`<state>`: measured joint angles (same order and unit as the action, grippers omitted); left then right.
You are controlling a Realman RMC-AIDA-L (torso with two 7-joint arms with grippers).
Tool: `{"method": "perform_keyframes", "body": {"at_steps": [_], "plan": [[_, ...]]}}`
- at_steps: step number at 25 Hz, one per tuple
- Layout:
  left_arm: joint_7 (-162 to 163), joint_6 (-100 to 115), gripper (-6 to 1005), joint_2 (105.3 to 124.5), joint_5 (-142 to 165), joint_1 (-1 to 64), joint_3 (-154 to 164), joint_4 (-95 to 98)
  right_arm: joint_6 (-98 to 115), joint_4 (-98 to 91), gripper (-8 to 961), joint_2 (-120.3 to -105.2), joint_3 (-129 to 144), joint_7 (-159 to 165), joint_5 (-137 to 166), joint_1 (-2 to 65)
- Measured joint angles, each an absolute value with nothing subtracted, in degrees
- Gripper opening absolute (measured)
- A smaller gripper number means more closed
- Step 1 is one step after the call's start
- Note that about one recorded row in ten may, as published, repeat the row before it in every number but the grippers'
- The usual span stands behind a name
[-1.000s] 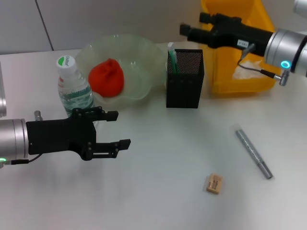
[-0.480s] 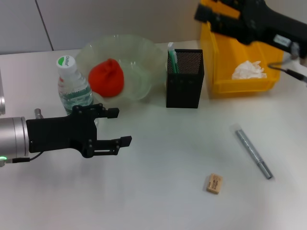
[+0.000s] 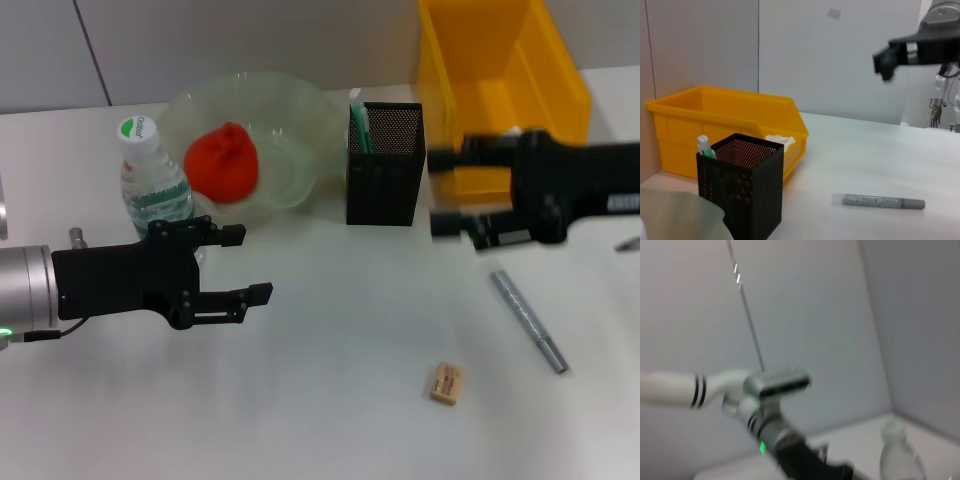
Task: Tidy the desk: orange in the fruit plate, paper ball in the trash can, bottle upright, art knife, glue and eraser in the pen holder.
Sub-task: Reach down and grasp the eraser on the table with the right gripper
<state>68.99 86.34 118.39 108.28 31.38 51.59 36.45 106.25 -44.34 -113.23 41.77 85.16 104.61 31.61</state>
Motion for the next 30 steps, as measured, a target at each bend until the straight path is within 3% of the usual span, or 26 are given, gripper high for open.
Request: {"method": "perform_keyframes", "body": {"at_steps": [11,23,30], "plan": [[68.4,88.42,799,118.36,108.35,30.65,52.1,36.49,110.72,-55.9,823,-114.18,46.51,94.22,121.52,32.97],[68.15,95.06,799,117.75,108.69,30.46,55.16,37.13,110.19,-61.79,824,-118.05,53.11,100.9,139.65,37.99],[68.25,97.73,796,117.71,112.11,30.8,55.95,38.5,108.38,-62.7,824,-118.52,58.65,104.14,141.66,39.07]]}}
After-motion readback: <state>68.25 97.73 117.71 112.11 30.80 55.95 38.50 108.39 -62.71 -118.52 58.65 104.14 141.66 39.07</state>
